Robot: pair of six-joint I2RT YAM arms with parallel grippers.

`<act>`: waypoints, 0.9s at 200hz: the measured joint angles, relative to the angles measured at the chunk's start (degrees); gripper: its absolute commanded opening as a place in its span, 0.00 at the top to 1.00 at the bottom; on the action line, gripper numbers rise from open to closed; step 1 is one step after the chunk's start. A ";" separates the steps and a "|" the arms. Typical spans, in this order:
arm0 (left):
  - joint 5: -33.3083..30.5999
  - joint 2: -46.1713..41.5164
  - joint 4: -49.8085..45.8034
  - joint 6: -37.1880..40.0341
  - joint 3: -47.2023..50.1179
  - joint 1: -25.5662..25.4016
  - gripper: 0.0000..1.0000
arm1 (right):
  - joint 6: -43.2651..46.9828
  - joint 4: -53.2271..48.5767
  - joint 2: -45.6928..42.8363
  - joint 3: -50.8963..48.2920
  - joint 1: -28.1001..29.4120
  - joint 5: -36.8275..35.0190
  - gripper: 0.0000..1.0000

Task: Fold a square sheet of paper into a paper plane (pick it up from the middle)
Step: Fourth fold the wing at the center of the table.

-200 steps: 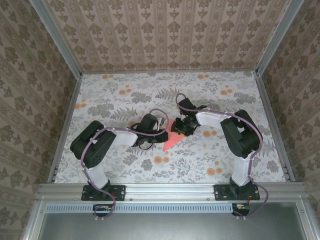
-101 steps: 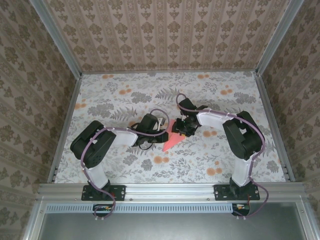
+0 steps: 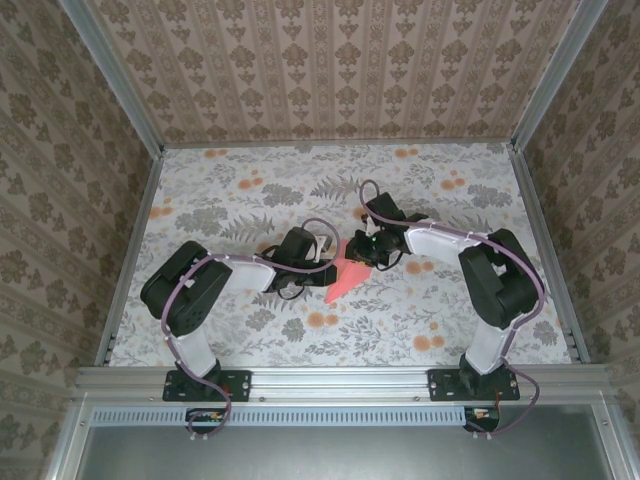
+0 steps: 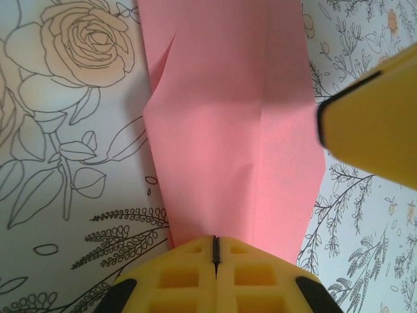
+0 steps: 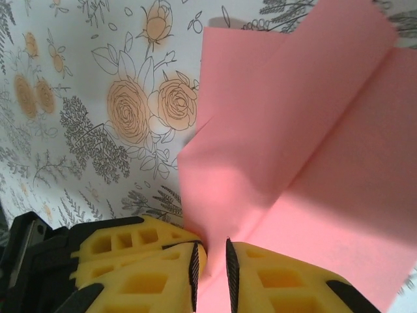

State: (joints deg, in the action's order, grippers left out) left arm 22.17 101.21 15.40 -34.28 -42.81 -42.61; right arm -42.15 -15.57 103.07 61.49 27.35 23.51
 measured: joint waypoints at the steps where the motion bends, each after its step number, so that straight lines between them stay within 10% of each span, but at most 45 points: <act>1: 0.02 0.00 -0.02 0.04 -0.02 0.00 1.00 | 0.00 0.09 0.07 0.00 0.00 0.04 0.79; 180: 2.34 0.00 -3.50 3.32 -1.44 0.28 1.00 | -0.02 2.10 6.19 1.57 -0.11 0.74 0.83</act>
State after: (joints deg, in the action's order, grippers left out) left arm 24.51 101.21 11.90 -30.96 -44.25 -42.33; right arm -42.17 -13.47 109.25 63.07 27.24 24.25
